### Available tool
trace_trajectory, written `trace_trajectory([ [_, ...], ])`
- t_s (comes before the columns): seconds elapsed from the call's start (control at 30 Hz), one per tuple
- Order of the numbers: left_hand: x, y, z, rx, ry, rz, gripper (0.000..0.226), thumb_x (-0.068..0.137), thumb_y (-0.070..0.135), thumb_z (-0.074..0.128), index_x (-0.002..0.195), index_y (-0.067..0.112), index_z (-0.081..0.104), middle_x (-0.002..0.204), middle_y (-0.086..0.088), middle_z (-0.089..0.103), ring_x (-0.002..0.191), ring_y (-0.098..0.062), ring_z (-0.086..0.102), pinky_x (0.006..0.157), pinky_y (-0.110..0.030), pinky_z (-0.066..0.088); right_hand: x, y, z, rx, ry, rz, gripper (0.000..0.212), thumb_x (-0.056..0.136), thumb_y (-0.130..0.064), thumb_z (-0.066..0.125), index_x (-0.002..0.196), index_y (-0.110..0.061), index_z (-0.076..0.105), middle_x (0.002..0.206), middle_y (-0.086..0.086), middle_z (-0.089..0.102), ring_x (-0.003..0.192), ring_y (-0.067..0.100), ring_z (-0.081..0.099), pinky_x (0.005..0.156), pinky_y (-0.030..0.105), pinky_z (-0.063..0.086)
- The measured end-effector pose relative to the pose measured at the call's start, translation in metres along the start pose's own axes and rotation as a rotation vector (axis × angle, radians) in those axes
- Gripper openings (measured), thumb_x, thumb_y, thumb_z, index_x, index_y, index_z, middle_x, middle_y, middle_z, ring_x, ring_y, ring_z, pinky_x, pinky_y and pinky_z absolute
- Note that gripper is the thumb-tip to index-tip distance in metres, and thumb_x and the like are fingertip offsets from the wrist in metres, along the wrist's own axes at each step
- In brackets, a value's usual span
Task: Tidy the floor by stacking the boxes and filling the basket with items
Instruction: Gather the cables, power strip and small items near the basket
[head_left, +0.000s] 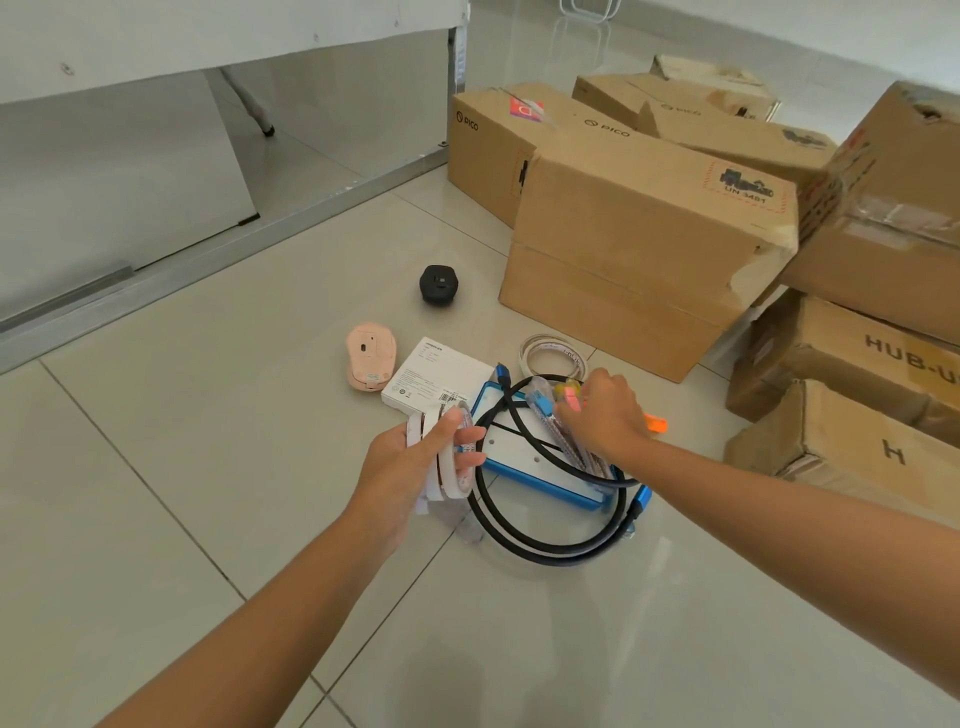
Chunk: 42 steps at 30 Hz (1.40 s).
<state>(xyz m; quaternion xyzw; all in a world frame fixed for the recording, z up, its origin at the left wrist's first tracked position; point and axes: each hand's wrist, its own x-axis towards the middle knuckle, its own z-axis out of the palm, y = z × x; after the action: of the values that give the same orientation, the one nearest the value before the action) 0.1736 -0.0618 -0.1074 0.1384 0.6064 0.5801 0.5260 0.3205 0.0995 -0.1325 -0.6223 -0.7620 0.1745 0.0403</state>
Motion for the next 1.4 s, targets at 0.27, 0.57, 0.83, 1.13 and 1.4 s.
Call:
trace_trajectory([
  [0.27,0.02,0.012,-0.01,-0.204,0.024,-0.037,0.046,0.092,0.039,0.047,0.123,0.008,0.057,0.099,-0.009,0.073,0.068,-0.017,0.071,0.064,-0.027,0.058,0.049,-0.033,-0.005,0.282,-0.133,-0.049,0.022,0.089,-0.01,0.049,0.104,-0.008,0.066,0.11,0.011,0.064,0.087,0.029,0.059,0.071,0.033,0.049],
  [0.57,0.039,0.024,-0.022,-0.295,-0.029,-0.017,0.046,0.099,0.031,0.033,0.132,0.003,0.047,0.111,-0.017,0.065,0.089,-0.024,0.064,0.092,-0.032,0.046,0.104,-0.058,0.022,0.124,-0.226,0.167,0.051,0.085,-0.033,0.067,0.119,0.002,0.055,0.119,0.018,0.06,0.108,0.031,0.058,0.079,0.03,0.046],
  [0.83,0.046,0.016,-0.038,-0.285,0.034,-0.043,0.032,0.099,0.028,0.034,0.121,0.014,0.052,0.075,0.003,0.073,0.083,-0.018,0.064,0.086,-0.027,0.045,0.107,-0.055,0.038,-0.03,-0.236,0.03,0.029,0.088,-0.01,0.052,0.061,-0.009,0.042,0.068,0.007,0.048,0.072,0.024,0.051,0.045,0.024,0.03],
  [1.13,0.041,0.028,-0.044,-0.233,0.093,0.059,0.029,0.097,0.025,0.043,0.117,0.011,0.059,0.105,-0.004,0.069,0.102,-0.022,0.063,0.105,-0.042,0.039,0.051,-0.113,-0.009,0.967,-0.36,-0.211,0.026,0.093,-0.011,0.052,0.117,-0.001,0.055,0.095,0.004,0.07,0.096,0.02,0.067,0.092,0.037,0.051],
  [1.4,0.014,0.057,-0.076,-0.025,0.335,0.159,0.033,0.094,0.035,0.048,0.112,0.013,0.066,0.102,-0.008,0.071,0.09,-0.021,0.065,0.08,-0.031,0.049,-0.02,-0.188,-0.008,0.881,-0.713,-0.556,0.01,0.09,-0.011,0.059,0.097,-0.01,0.067,0.099,0.02,0.069,0.083,0.021,0.062,0.086,0.036,0.05],
])
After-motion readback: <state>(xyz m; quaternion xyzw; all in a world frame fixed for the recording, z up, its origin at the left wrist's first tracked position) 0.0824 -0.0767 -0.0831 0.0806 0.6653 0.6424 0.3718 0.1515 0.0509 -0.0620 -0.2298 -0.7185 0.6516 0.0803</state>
